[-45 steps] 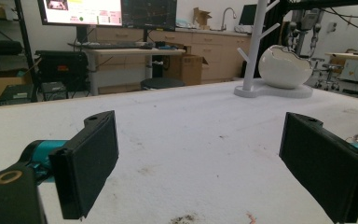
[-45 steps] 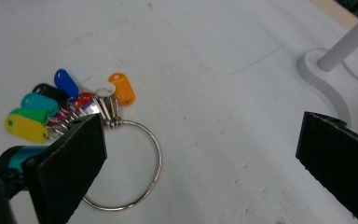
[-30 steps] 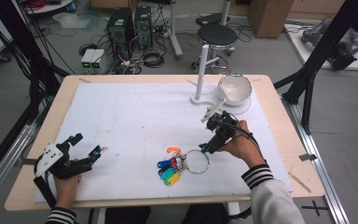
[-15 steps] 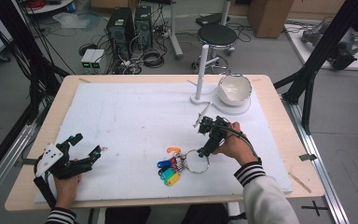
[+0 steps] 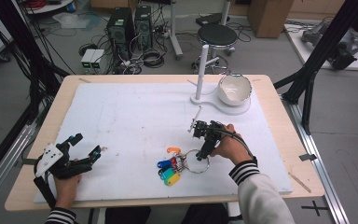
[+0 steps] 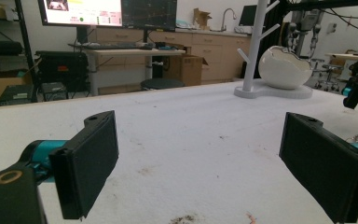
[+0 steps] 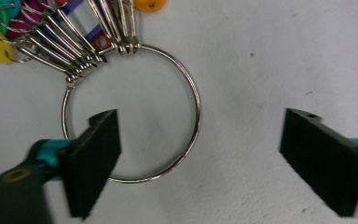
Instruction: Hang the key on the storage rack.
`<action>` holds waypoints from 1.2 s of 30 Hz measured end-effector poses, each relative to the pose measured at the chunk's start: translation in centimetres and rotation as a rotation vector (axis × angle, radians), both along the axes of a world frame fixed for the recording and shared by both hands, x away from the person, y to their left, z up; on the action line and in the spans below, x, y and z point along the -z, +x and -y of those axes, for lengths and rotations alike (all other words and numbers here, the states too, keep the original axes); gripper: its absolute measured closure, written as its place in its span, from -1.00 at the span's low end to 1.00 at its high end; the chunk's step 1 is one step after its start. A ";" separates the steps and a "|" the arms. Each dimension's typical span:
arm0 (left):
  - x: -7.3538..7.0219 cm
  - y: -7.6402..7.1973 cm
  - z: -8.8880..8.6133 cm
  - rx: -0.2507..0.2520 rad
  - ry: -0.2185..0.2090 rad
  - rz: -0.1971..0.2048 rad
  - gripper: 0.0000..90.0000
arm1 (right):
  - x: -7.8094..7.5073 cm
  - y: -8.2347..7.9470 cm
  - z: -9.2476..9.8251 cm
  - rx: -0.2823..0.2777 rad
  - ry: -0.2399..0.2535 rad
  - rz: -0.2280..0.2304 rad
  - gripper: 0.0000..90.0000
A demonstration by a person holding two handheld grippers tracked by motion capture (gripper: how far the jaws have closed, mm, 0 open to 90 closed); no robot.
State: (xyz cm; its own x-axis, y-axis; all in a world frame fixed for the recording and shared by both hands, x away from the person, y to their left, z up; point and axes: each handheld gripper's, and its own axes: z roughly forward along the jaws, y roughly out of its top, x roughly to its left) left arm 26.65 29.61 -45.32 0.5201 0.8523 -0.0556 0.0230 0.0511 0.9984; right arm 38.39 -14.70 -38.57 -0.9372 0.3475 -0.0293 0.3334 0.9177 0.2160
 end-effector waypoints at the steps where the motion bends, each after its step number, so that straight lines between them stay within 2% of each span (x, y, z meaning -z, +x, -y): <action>1: 0.0 0.0 0.0 0.000 0.000 0.000 -0.73 | 0.1 0.0 -0.1 -0.006 0.000 0.002 -0.65; 9: 0.0 0.0 0.0 0.000 0.000 0.000 -0.73 | 0.4 0.2 -0.2 -0.046 -0.024 -0.012 -0.42; 15: 0.0 0.0 0.0 -0.001 0.001 0.001 -0.73 | 0.6 0.3 -0.4 -0.058 -0.051 -0.021 -0.15; 22: 0.0 0.0 0.0 0.000 0.000 0.001 -0.73 | 0.8 0.6 -0.5 -0.065 -0.070 -0.038 0.02; 24: 0.0 0.0 0.0 -0.001 0.001 0.001 -0.73 | 0.9 0.7 -0.5 -0.091 -0.085 -0.039 0.10; 32: 0.0 0.0 0.0 -0.001 0.000 0.000 -0.73 | 1.3 0.9 -0.8 -0.079 -0.093 -0.062 0.29; 34: 0.0 0.0 0.0 -0.001 0.000 0.000 -0.73 | 1.3 0.9 -0.9 -0.060 -0.097 -0.068 0.34; 36: 0.0 0.0 0.0 -0.001 0.000 0.001 -0.73 | 1.3 1.0 -0.8 -0.071 -0.102 -0.068 0.38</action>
